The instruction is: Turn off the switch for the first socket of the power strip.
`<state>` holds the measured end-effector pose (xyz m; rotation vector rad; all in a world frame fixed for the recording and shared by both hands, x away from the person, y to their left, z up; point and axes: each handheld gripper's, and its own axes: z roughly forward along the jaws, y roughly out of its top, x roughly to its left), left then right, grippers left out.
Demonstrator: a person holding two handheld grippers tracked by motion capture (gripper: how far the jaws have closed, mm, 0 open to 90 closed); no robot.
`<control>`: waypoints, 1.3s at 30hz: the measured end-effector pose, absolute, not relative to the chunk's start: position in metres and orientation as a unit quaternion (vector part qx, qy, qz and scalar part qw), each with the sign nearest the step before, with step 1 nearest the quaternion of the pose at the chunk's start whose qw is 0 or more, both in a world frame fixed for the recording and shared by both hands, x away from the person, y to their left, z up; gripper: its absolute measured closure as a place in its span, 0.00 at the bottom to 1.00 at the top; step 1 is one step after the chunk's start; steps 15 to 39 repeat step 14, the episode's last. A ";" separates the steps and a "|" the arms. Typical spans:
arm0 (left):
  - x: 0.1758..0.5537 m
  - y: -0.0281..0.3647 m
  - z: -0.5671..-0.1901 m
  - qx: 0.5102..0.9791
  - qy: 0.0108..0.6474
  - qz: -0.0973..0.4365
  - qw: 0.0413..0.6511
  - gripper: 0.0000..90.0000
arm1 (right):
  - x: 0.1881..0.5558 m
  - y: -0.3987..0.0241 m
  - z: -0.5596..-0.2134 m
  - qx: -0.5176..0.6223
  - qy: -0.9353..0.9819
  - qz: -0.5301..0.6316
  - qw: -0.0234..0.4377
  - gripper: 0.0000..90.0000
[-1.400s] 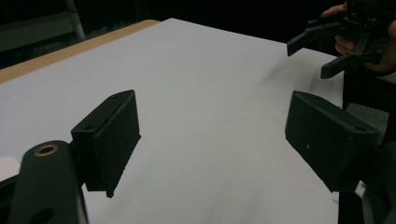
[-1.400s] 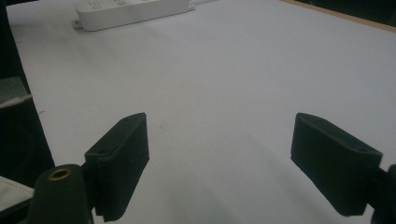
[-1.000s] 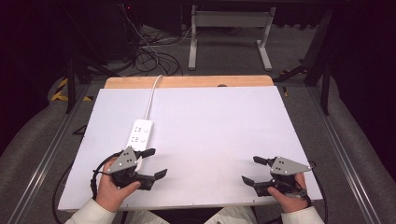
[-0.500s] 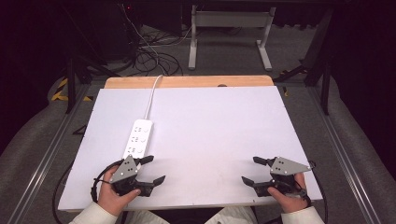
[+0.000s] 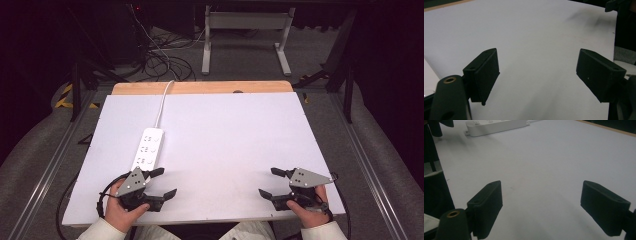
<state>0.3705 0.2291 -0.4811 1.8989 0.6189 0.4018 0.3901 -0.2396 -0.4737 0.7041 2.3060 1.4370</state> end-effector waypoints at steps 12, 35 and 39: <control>0.369 0.230 -0.477 0.797 0.252 0.185 0.517 0.18 | 0.390 -0.240 -0.474 0.248 0.810 0.505 0.167 0.20; 0.369 0.230 -0.477 0.795 0.257 0.180 0.520 0.18 | 0.390 -0.240 -0.474 0.249 0.810 0.505 0.166 0.20; 0.369 0.230 -0.477 0.795 0.257 0.180 0.520 0.18 | 0.390 -0.240 -0.474 0.249 0.810 0.505 0.166 0.20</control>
